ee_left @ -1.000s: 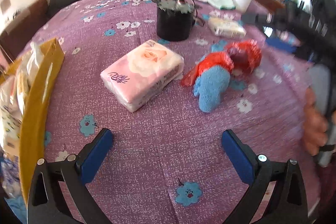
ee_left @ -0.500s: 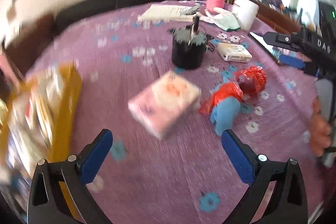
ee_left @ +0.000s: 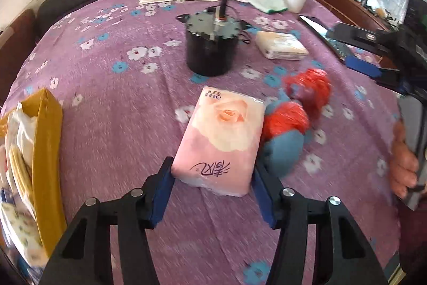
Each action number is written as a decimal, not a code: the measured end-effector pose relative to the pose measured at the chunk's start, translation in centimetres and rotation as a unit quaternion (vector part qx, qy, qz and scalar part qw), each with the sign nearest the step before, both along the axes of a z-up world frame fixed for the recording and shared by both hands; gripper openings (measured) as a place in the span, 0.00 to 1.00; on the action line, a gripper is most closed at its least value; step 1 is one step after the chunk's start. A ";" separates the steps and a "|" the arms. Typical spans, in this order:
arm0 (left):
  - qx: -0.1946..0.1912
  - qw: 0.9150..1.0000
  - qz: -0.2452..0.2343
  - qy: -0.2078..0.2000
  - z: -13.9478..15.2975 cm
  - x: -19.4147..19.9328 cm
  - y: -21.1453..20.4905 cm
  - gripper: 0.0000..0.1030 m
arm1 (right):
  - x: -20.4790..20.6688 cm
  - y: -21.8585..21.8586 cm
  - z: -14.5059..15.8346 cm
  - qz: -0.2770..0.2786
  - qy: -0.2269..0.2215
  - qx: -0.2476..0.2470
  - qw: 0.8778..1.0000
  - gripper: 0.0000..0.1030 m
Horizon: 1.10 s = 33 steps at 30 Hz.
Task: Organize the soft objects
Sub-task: 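Carry the pink tissue pack to the tray with the left gripper while the right grasps the red bag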
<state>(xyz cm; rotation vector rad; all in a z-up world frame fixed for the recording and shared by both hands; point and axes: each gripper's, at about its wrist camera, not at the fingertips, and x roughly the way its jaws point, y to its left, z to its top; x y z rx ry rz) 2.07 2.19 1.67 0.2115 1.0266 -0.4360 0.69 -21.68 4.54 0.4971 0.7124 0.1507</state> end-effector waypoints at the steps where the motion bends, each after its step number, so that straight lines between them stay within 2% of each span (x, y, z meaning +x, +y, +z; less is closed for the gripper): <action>1: 0.002 1.000 0.002 -0.001 0.0 -0.2 -0.1 0.54 | 0.0 0.0 0.0 0.001 0.000 0.002 1.000 0.98; 5: 0.003 1.000 0.013 -0.020 0.0 -0.2 -0.3 0.57 | 0.0 0.0 -0.1 0.000 0.002 0.001 1.000 0.98; 7: 0.007 1.000 0.021 -0.022 -0.3 0.4 -0.7 0.62 | 0.1 0.0 -0.3 0.000 0.006 0.002 1.000 0.98; 9: 0.016 0.999 0.021 -0.032 -0.6 0.7 -1.2 0.73 | 0.3 0.0 -0.4 0.002 0.009 0.002 1.000 0.98; 10: 0.018 0.999 0.021 -0.035 -0.9 0.8 -1.3 0.73 | 0.4 0.0 -0.5 0.005 0.011 0.003 1.000 0.98; 11: 0.010 0.999 0.022 -0.038 -0.9 0.7 -1.2 0.73 | 0.5 0.0 -0.6 0.009 0.012 0.004 1.000 0.98; 12: 0.006 0.999 0.026 -0.036 -0.9 0.6 -1.1 0.68 | 0.6 0.1 -0.6 0.013 0.014 0.005 1.000 0.98; 13: 0.004 0.999 0.030 -0.035 -0.8 0.5 -0.9 0.58 | 0.7 0.3 -0.7 0.017 0.015 0.004 1.000 0.98; 14: -0.003 0.999 0.034 -0.032 -0.5 0.4 -0.7 0.54 | 0.7 0.4 -0.8 0.020 0.016 0.004 1.000 0.98; 16: -0.029 0.998 0.043 -0.031 0.5 -0.3 0.2 0.54 | 0.9 0.6 -0.9 0.026 0.020 0.002 0.999 0.98; 20: -0.070 0.994 0.058 -0.061 3.4 -3.7 2.9 0.54 | 1.1 1.5 -1.2 0.039 0.026 -0.012 0.999 0.98; 24: -0.111 0.985 0.088 -0.097 6.4 -8.0 7.2 0.55 | 1.5 2.7 -1.9 0.058 0.041 -0.031 0.997 0.98; 27: -0.126 0.975 0.137 -0.122 7.8 -11.0 11.9 0.55 | 1.6 3.5 -2.4 0.067 0.050 -0.049 0.995 0.98; 29: -0.125 0.969 0.167 -0.135 8.2 -12.4 14.6 0.55 | 1.6 4.1 -2.7 0.068 0.054 -0.071 0.994 0.94; 32: -0.122 0.957 0.220 -0.145 8.4 -15.1 19.5 0.55 | 1.4 5.1 -2.9 0.065 0.053 -0.109 0.991 0.70; 33: -0.124 0.952 0.239 -0.148 8.4 -16.0 21.2 0.55 | 1.3 5.4 -3.0 0.068 0.053 -0.114 0.990 0.51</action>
